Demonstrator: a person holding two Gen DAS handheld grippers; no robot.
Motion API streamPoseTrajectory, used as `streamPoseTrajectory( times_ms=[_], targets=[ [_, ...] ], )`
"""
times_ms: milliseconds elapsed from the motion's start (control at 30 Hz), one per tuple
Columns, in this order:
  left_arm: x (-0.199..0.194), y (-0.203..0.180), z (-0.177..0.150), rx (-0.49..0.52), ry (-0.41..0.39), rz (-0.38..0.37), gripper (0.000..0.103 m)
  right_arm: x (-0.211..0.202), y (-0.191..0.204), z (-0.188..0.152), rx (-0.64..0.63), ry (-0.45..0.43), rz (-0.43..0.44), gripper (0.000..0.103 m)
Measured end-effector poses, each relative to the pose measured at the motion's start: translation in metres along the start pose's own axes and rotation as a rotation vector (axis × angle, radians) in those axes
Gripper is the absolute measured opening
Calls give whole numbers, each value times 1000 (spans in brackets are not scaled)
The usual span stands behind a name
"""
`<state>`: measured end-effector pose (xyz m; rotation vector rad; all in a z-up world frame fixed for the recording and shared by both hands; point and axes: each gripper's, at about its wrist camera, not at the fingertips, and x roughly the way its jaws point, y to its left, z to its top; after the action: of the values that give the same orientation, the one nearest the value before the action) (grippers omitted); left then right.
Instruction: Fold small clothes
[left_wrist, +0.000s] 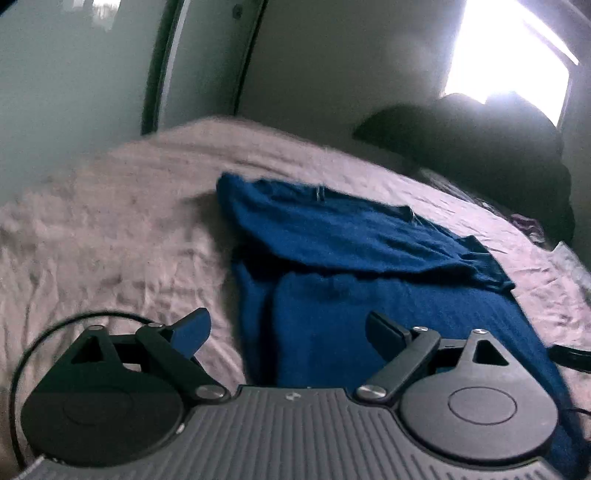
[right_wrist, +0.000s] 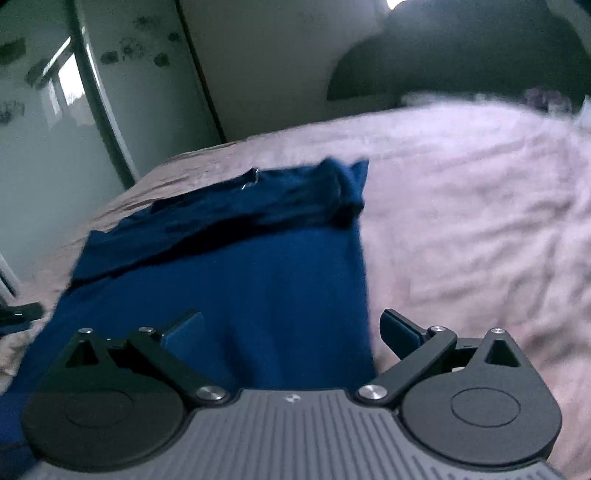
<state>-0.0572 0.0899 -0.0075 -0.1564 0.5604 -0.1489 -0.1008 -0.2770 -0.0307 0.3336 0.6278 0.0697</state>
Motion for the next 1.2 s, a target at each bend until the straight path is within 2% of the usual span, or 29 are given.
streamPoseTrajectory(
  times_ms=[100, 200, 267, 400, 500, 567, 633, 700, 900, 1000, 1067, 1200],
  targets=[
    [-3, -7, -6, 19, -62, -5, 92, -8, 3, -9, 3, -27, 31, 102],
    [-6, -8, -8, 11, -66, -10, 92, -10, 3, -13, 41, -54, 133, 102],
    [-11, -5, -6, 12, -54, -14, 92, -9, 6, -14, 35, -50, 157, 102],
    [-26, 6, 10, 23, -23, 28, 92, -17, 8, -7, -14, -61, 116, 102],
    [-36, 14, 18, 17, -17, 27, 99, -30, 0, 0, 6, -75, 94, 102],
    [-33, 18, 12, -6, 20, 5, 99, -28, -5, 0, 10, -50, 62, 102],
    [-24, 17, 2, 1, 97, -18, 96, -23, -9, -5, 17, -6, 28, 102],
    [-22, 15, -9, 29, 151, -31, 95, -21, -9, -11, 3, 30, 38, 102],
    [-35, 27, -26, -23, 215, -67, 96, -42, -13, -17, -38, 10, 42, 102],
    [-48, 28, -27, 1, 217, -51, 96, -56, -22, -18, -15, -6, 93, 102],
    [-58, 28, -24, 31, 206, -20, 96, -62, -25, -19, -18, 13, 114, 102],
    [-82, 25, -10, 115, 189, 58, 96, -71, -25, -22, -66, 85, 81, 102]
  ],
)
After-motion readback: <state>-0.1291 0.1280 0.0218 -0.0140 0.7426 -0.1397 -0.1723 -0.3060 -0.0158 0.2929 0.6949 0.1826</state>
